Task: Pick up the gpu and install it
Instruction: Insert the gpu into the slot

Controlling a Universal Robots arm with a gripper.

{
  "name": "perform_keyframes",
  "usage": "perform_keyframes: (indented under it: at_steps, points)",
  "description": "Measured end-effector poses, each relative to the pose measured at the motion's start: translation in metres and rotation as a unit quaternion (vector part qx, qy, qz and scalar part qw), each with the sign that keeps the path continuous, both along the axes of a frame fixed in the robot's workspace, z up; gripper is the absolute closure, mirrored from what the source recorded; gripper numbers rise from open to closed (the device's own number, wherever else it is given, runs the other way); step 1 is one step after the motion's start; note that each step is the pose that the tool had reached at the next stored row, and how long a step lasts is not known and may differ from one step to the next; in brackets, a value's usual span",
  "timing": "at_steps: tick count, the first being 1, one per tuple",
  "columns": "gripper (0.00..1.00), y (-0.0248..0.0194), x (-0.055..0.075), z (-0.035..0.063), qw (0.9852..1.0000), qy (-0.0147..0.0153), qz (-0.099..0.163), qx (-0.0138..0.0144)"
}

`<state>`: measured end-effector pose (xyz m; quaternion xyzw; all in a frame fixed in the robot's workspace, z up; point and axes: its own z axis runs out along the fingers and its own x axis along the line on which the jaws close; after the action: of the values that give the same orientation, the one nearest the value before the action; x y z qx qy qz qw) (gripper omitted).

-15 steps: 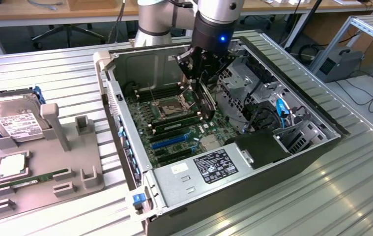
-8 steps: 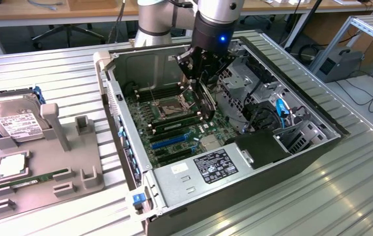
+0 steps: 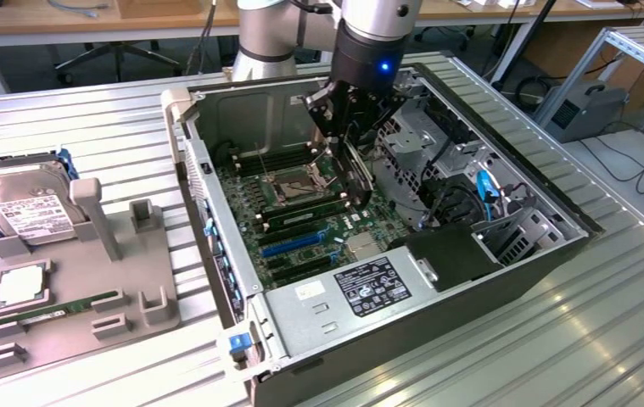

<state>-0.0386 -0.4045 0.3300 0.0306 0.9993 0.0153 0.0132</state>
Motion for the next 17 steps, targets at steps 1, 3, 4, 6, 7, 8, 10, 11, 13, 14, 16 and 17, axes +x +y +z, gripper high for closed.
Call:
perform_keyframes:
  at_steps: [1,3,4,6,7,8,10,11,13,14,16,17]
  points:
    - [0.73,0.0,0.0,0.0,1.0,0.0,0.003,-0.0001]
    - [0.73,0.0,0.0,0.0,1.0,0.0,0.009,0.0]
    - [0.73,0.0,0.0,0.0,0.9999,0.0,0.012,0.0]
    - [0.73,0.0,0.0,0.0,0.9999,0.0,0.017,0.0]
    - [0.73,0.0,0.0,0.0,0.9998,0.0,0.019,0.0]
    - [0.73,0.0,0.0,0.0,0.9998,0.0,0.022,0.0]
    - [0.73,0.0,0.0,0.0,0.9996,0.0,0.029,-0.0001]
    - [0.73,0.0,0.0,0.0,0.9995,0.0,0.032,0.0]
    - [0.73,0.0,0.0,0.0,0.9992,0.0,0.04,0.0]
    - [0.73,0.0,0.0,0.0,0.9991,0.0,0.043,0.0]
    - [0.73,0.0,0.0,0.0,0.9987,0.0,0.05,0.0]
    - [0.73,0.0,0.0,0.0,0.9986,0.0,0.053,0.0]
